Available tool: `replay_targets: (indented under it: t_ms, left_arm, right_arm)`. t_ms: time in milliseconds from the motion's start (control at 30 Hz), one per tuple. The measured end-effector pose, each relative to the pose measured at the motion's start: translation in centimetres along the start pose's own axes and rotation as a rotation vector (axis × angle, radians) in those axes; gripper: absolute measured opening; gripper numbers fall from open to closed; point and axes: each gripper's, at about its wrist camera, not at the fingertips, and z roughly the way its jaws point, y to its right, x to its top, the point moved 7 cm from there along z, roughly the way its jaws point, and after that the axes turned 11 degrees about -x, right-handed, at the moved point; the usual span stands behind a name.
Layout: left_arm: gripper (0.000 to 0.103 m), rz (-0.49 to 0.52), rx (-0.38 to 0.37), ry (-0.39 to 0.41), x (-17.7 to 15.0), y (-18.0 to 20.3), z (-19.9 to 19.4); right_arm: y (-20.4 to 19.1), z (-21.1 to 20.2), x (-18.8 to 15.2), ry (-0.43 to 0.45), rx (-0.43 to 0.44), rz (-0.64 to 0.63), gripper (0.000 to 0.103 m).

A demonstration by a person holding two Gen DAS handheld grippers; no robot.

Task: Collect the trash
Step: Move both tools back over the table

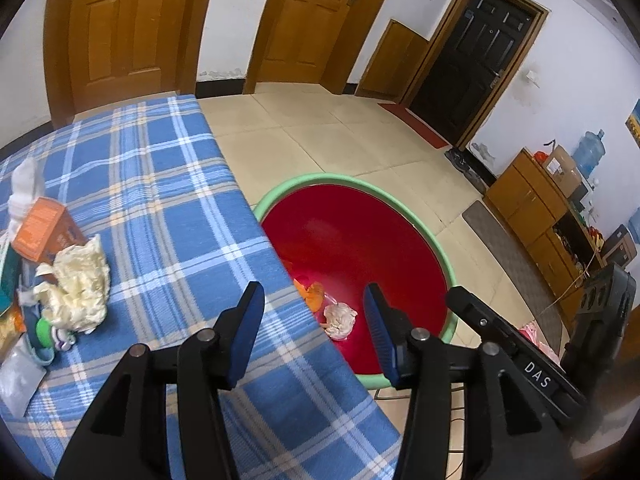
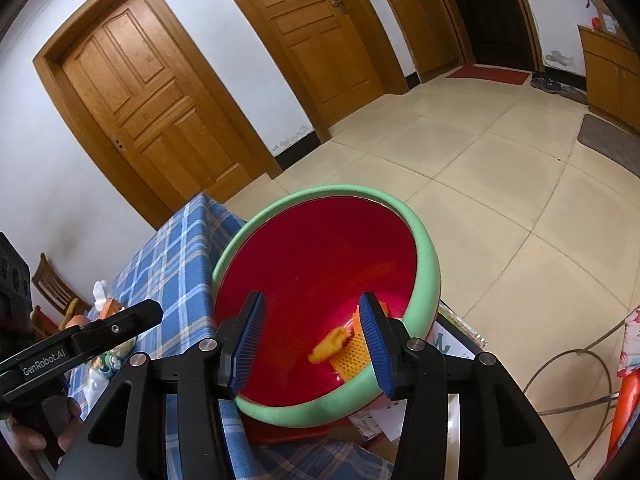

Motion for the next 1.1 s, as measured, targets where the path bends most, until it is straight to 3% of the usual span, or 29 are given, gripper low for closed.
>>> replay_targets:
  t_ms: [633, 1100]
  left_arm:
    - [0.052, -0.057, 0.064, 0.098, -1.1, -3.3, -6.0]
    - [0.052, -0.151, 0.164, 0.172, -3.2, -9.0, -11.6]
  right_arm:
    - [-4.4, -3.0, -1.1, 0.024, 0.051, -0.073, 0.054]
    - [-8.5, -3.5, -2.9, 0.001, 0.099, -0.152, 0.056]
